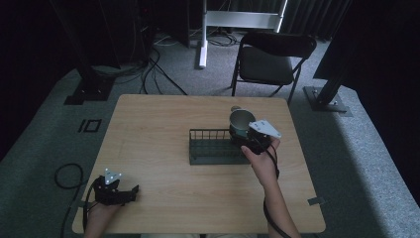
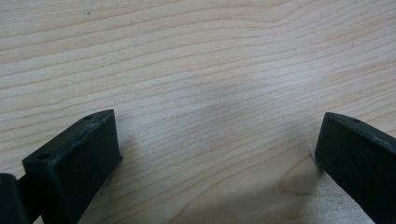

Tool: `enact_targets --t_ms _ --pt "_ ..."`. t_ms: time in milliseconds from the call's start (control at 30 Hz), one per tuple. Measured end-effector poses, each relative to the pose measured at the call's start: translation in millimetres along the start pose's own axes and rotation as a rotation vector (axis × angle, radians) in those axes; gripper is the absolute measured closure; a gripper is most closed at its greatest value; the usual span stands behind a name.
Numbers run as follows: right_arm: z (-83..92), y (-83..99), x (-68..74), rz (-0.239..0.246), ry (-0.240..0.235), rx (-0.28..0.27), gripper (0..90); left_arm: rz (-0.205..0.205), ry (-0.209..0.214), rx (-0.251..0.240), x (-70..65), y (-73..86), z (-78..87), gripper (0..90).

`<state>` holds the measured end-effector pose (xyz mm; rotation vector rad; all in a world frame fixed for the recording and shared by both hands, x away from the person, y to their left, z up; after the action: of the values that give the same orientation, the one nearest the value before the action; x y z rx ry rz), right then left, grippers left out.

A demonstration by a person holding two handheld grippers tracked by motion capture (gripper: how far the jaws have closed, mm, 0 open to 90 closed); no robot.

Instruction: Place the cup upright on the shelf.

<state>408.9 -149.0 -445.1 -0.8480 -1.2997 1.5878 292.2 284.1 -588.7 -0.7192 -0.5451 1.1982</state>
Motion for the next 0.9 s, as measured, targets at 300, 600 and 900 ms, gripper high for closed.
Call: enact_targets --t_ms 300,600,900 --pt "-9.4 27.9 -5.7 -0.02 0.049 0.038 14.0 0.002 0.0 0.0 -0.1 0.1 0.0 0.6" --pt "-11.6 44.3 -3.5 -0.027 0.07 0.057 14.0 0.002 0.0 0.0 -0.2 0.1 0.0 0.6" --pt "-11.0 48.9 -3.9 -0.031 0.081 0.056 13.7 0.002 0.0 0.0 -0.2 0.1 0.0 0.6"
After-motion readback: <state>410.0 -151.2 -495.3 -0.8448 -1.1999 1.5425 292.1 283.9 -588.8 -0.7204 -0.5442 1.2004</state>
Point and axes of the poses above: each handheld gripper's, and its own axes: z roughly backward along the jaws, y roughly out of its underside, x roughly to its left, the point moved 4 cm from there along -z, roughly forward along the jaws, and after that the axes turned 5 degrees about -x, right-handed, at the moved point
